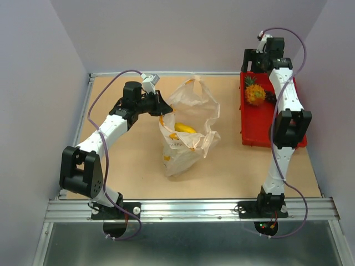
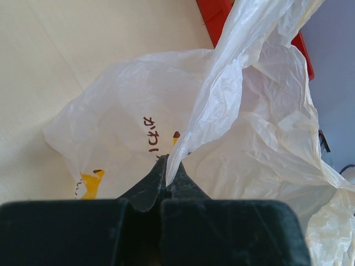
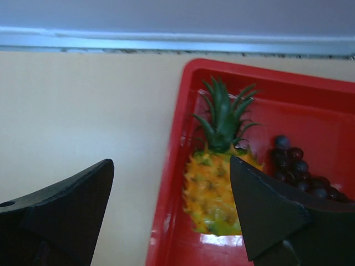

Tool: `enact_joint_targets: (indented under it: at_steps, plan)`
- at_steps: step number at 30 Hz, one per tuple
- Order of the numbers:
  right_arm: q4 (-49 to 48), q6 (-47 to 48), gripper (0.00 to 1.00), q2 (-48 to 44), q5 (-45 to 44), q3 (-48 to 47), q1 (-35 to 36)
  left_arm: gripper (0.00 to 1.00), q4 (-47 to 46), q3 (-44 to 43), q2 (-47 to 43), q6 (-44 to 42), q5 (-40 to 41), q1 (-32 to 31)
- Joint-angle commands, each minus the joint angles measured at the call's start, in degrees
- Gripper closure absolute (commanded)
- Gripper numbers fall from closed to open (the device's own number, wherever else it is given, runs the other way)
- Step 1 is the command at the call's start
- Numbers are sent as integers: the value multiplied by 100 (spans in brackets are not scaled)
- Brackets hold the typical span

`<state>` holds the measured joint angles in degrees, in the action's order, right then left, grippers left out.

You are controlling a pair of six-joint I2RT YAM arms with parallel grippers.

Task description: Place the fake fruits into the plastic bag and tie a complex knot

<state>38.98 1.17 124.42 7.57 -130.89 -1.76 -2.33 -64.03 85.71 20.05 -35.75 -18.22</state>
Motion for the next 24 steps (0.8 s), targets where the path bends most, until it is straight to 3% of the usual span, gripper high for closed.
enact_joint_targets:
  at_steps: [1, 9, 12, 21, 24]
  plan:
    - [-435, 322, 11, 318, -344, -332, -263, 100, -242, 31, -222, -1, -38, 55]
    - [-1007, 717, 15, 942, -212, 29, -527, 100, -198, 189, -318, -72, -3, 134]
    - [-998, 858, 21, 1058, -99, 116, -545, 100, -180, 207, -301, -63, 6, 143]
    - [-848, 1411, 26, 461, 156, 1705, -545, 100, -180, 180, -274, -72, 15, 169]
    - [-699, 1517, 37, -48, 332, 2338, -562, 100, -172, 163, -266, -81, 24, 170]
